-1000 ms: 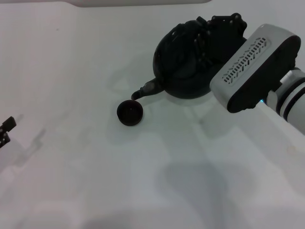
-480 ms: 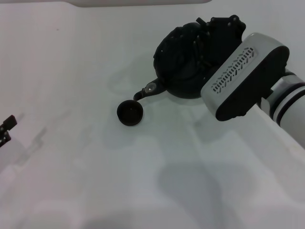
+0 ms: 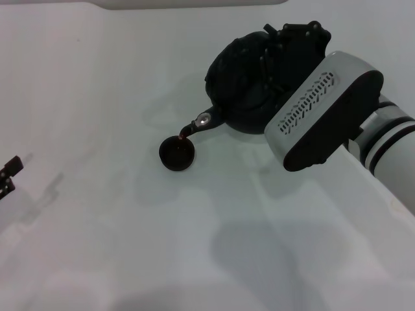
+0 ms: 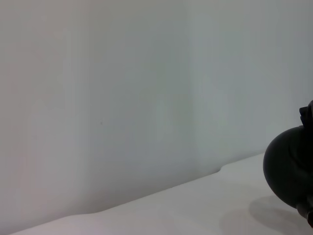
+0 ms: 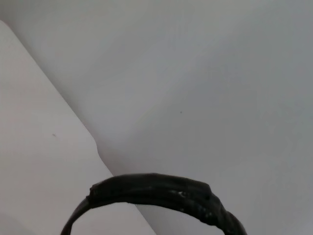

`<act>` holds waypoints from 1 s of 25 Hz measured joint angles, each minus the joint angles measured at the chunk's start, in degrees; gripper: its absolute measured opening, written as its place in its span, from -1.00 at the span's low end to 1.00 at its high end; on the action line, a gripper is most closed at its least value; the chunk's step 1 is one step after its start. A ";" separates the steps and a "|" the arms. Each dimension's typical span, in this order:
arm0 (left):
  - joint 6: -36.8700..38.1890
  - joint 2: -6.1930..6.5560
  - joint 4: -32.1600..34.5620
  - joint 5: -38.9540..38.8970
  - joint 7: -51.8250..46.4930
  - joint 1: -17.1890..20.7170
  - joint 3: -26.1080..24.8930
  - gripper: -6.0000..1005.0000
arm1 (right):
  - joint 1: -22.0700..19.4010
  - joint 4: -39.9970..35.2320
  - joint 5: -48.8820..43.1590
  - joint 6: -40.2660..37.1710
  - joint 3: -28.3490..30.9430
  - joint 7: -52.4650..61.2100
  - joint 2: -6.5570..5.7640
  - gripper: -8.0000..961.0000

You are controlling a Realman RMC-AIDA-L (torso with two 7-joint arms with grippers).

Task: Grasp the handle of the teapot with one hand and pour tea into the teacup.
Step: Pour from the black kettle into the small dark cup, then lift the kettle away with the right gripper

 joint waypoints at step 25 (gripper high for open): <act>-0.01 -0.05 -0.01 0.02 0.00 -0.10 0.00 0.43 | -0.41 -0.66 0.01 3.15 -1.77 -2.25 -0.09 -0.76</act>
